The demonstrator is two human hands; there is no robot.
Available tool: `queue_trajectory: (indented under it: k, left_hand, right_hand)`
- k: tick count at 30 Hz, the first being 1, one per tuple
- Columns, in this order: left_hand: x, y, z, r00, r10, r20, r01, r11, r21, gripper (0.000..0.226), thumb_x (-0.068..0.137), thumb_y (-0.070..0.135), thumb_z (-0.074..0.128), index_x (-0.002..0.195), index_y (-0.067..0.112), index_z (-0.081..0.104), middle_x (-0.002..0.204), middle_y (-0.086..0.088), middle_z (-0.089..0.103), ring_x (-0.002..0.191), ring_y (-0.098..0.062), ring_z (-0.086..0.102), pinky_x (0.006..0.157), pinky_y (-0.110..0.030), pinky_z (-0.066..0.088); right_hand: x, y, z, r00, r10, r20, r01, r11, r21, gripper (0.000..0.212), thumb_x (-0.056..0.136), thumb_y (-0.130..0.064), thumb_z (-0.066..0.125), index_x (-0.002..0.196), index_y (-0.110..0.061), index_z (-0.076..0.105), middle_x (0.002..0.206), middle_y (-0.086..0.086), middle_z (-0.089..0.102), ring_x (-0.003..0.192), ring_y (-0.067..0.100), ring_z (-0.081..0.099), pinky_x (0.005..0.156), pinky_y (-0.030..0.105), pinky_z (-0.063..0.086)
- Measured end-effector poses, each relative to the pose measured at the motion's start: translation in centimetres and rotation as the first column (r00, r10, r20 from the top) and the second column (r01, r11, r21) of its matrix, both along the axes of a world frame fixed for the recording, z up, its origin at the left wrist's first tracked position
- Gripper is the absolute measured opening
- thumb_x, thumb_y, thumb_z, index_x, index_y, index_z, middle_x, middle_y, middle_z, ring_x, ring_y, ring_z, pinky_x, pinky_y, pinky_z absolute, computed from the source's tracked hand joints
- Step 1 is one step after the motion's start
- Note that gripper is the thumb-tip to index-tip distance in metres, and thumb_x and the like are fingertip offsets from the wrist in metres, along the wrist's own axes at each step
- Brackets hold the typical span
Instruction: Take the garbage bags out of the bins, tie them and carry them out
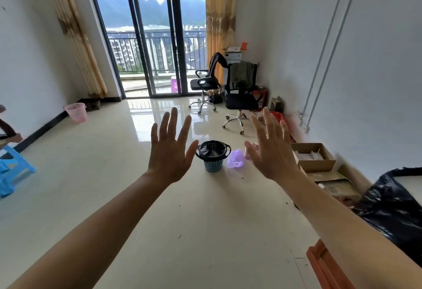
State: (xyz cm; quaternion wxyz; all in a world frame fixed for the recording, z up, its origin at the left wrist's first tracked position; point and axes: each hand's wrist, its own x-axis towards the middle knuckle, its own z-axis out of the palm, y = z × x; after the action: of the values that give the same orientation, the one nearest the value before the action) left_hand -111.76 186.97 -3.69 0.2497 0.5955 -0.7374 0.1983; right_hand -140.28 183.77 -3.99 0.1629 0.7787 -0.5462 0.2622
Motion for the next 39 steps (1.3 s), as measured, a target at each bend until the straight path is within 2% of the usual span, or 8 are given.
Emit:
queue_trajectory:
  k: [6, 11, 14, 18, 21, 23, 32, 39]
  left_hand:
    - [1.0, -19.4, -3.9, 0.996, 0.033, 0.083, -0.041, 0.994, 0.097, 0.071, 0.101, 0.059, 0.017, 0.16, 0.021, 0.013, 0.167, -0.017, 0.0, 0.154, -0.036, -0.001, 0.119, -0.063, 0.013]
    - [2.9, -33.5, -1.8, 0.991, 0.102, 0.085, -0.111, 0.988, 0.109, 0.077, 0.097, 0.068, 0.013, 0.16, 0.024, 0.01, 0.168, -0.014, -0.006, 0.154, -0.034, -0.006, 0.119, -0.064, 0.01]
    - [5.3, -41.3, -0.5, 0.991, 0.131, 0.025, -0.133, 0.986, 0.096, 0.081, 0.095, 0.072, 0.015, 0.161, 0.024, 0.008, 0.168, -0.013, -0.009, 0.154, -0.033, -0.007, 0.12, -0.06, 0.004]
    - [9.2, -51.6, -1.6, 0.991, 0.135, 0.005, -0.135, 0.986, 0.103, 0.082, 0.095, 0.071, 0.02, 0.16, 0.022, 0.012, 0.168, -0.013, -0.007, 0.154, -0.034, -0.005, 0.12, -0.062, 0.007]
    - [11.7, -60.1, -3.2, 0.992, 0.127, -0.001, -0.126, 0.984, 0.125, 0.083, 0.095, 0.072, 0.016, 0.16, 0.021, 0.01, 0.168, -0.014, -0.007, 0.154, -0.033, -0.006, 0.12, -0.063, 0.007]
    - [12.7, -65.7, -4.1, 0.993, 0.119, -0.011, -0.116, 0.983, 0.144, 0.083, 0.095, 0.072, 0.013, 0.16, 0.021, 0.01, 0.167, -0.014, -0.007, 0.154, -0.034, -0.006, 0.12, -0.063, 0.007]
    - [12.5, -88.9, -6.5, 0.999, -0.002, 0.032, -0.008, 0.953, 0.302, 0.082, 0.095, 0.071, 0.012, 0.16, 0.021, 0.006, 0.167, -0.014, -0.01, 0.154, -0.033, -0.008, 0.121, -0.061, 0.006]
    - [8.6, -101.5, -14.4, 0.998, -0.021, 0.061, -0.014, 0.858, 0.514, 0.082, 0.094, 0.073, 0.013, 0.159, 0.026, -0.004, 0.165, -0.011, -0.021, 0.153, -0.032, -0.017, 0.12, -0.061, -0.001]
  right_hand:
    - [-0.1, -18.6, -4.8, 0.998, -0.064, -0.008, 0.064, 0.996, 0.054, 0.076, 0.099, -0.057, 0.035, 0.16, -0.02, 0.012, 0.167, 0.014, -0.003, 0.154, 0.034, 0.008, 0.123, 0.05, 0.0]
    - [1.4, -33.3, -2.8, 0.996, -0.09, -0.002, 0.09, 0.992, 0.091, 0.078, 0.098, -0.064, 0.027, 0.16, -0.021, 0.007, 0.167, 0.015, -0.005, 0.153, 0.036, 0.008, 0.123, 0.052, 0.001]
    - [4.1, -42.3, -1.6, 0.993, -0.092, 0.071, 0.082, 0.988, 0.127, 0.079, 0.097, -0.065, 0.028, 0.16, -0.022, 0.006, 0.167, 0.014, -0.006, 0.153, 0.035, 0.007, 0.122, 0.053, 0.002]
    - [7.9, -53.1, -2.5, 1.0, -0.017, -0.006, 0.018, 0.989, 0.144, 0.08, 0.098, -0.066, 0.028, 0.16, -0.022, 0.004, 0.167, 0.015, -0.008, 0.153, 0.035, 0.008, 0.123, 0.054, 0.003]
    - [10.1, -61.0, -4.0, 0.999, -0.007, -0.036, 0.012, 0.992, 0.128, 0.08, 0.098, -0.064, 0.034, 0.16, -0.022, 0.006, 0.167, 0.015, -0.006, 0.153, 0.035, 0.011, 0.122, 0.052, 0.0]
    - [11.2, -65.8, -5.2, 0.998, -0.027, -0.049, 0.034, 0.989, 0.147, 0.081, 0.098, -0.062, 0.038, 0.16, -0.021, 0.006, 0.167, 0.015, -0.006, 0.152, 0.035, 0.011, 0.121, 0.05, -0.004]
    - [10.5, -82.9, -7.7, 0.987, -0.161, -0.018, 0.159, 0.947, 0.277, 0.082, 0.098, -0.064, 0.036, 0.16, -0.024, 0.0, 0.167, 0.014, -0.01, 0.153, 0.035, 0.004, 0.121, 0.051, -0.003]
    - [6.4, -95.7, -16.3, 0.968, -0.25, -0.008, 0.221, 0.841, 0.493, 0.091, 0.092, -0.072, 0.035, 0.158, -0.031, -0.012, 0.163, 0.014, -0.024, 0.152, 0.041, -0.005, 0.119, 0.06, -0.002]
